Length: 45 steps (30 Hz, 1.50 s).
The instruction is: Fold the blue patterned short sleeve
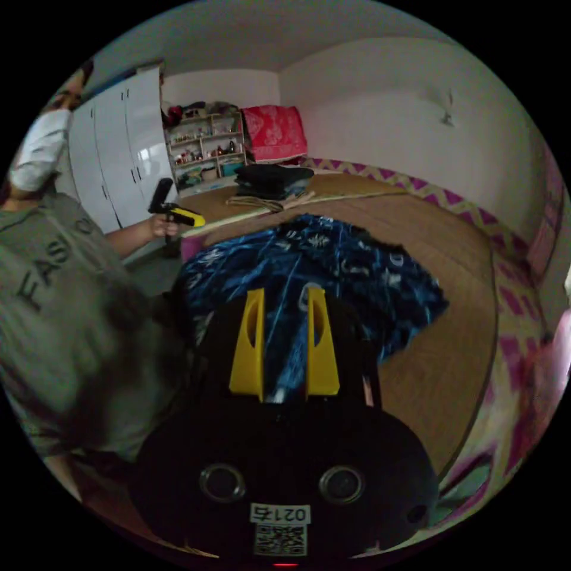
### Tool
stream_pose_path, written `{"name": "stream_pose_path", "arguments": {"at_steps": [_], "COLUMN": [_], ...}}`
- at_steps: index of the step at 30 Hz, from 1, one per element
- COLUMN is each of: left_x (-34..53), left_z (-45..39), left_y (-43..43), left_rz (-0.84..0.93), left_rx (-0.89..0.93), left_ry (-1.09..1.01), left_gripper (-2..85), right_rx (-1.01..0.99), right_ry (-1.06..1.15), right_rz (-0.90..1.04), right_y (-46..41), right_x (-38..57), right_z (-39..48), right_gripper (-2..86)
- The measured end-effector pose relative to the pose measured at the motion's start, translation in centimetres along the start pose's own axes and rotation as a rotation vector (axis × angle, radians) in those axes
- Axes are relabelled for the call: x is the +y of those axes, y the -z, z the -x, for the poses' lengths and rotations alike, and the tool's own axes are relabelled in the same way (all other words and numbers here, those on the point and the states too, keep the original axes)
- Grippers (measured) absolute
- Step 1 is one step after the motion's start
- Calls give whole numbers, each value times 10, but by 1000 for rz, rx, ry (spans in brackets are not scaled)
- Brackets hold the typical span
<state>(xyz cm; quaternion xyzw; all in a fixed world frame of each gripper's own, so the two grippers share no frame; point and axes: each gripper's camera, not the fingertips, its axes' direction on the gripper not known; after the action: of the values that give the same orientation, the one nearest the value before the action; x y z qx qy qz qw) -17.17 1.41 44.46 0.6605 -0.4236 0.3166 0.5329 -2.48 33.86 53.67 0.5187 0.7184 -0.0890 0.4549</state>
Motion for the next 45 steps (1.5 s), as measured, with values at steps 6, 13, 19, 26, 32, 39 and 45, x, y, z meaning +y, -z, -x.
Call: {"name": "stream_pose_path", "arguments": {"at_steps": [6,13,19,26,32,39,45], "left_x": [-36,-16,-1,7,16,22,24], "left_z": [6,-19,-43,-84,-106,-138,-171], "left_y": [-110,-185,-225,-281,-314,-339,-352], "left_rz": [29,123,137,222,238,241,247], "left_rx": [5,-55,-107,-200,-185,-201,-233], "left_ry": [154,196,200,134,155,146,125], "left_gripper": [16,-4,-9,-10,-10,-10,-10], "right_rx": [90,129,77,85,288,556,607], "right_ry": [189,200,81,-119,-351,-718,-1101], "right_rz": [143,305,298,-21,-219,-297,-301], "right_y": [-164,-272,-267,-85,134,339,436], "right_x": [-148,-220,-217,-173,-72,114,298], "right_z": [32,48,30,-34,-127,-219,-271], "right_gripper": [110,99,35,3,1,1,3]}}
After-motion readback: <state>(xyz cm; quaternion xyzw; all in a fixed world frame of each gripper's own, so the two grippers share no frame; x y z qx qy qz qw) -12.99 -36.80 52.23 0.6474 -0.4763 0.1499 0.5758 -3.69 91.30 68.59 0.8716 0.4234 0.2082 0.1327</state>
